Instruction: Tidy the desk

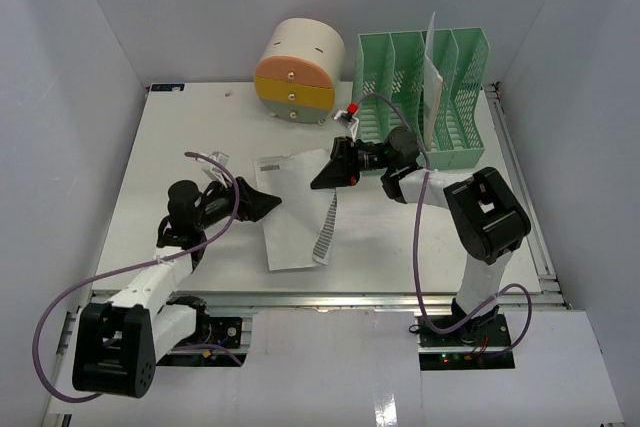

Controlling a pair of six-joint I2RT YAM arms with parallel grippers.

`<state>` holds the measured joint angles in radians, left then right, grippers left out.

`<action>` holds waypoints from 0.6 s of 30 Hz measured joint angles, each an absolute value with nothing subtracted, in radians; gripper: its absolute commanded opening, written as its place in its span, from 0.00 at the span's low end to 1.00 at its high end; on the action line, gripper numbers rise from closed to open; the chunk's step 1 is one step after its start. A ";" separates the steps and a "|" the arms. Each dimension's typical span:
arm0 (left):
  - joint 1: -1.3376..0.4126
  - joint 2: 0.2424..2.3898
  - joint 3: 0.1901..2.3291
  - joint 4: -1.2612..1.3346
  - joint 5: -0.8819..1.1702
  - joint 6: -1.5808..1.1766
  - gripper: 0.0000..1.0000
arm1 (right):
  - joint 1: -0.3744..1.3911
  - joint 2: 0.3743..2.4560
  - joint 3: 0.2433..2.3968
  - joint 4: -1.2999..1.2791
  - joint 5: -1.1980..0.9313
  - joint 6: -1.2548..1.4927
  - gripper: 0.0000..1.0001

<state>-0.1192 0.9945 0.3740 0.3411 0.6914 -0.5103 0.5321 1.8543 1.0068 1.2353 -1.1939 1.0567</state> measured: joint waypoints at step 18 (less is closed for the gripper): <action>-0.153 1.183 0.354 0.906 1.124 -0.784 0.00 | 0.550 1.735 0.960 1.088 -1.260 0.844 0.37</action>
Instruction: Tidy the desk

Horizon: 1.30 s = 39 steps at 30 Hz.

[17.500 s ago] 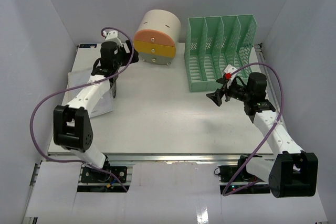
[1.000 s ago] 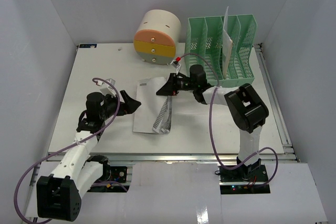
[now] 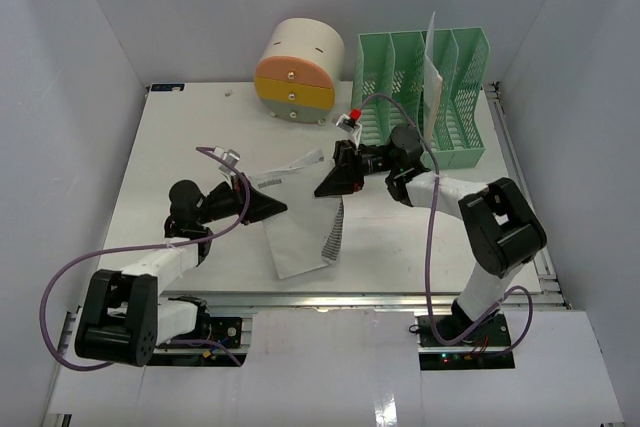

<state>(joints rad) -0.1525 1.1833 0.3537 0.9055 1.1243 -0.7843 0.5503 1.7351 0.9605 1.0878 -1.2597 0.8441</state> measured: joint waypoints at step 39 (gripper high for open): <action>-0.243 0.750 0.613 -0.061 1.007 0.236 0.00 | 0.599 1.348 1.018 0.253 -1.050 -0.385 0.62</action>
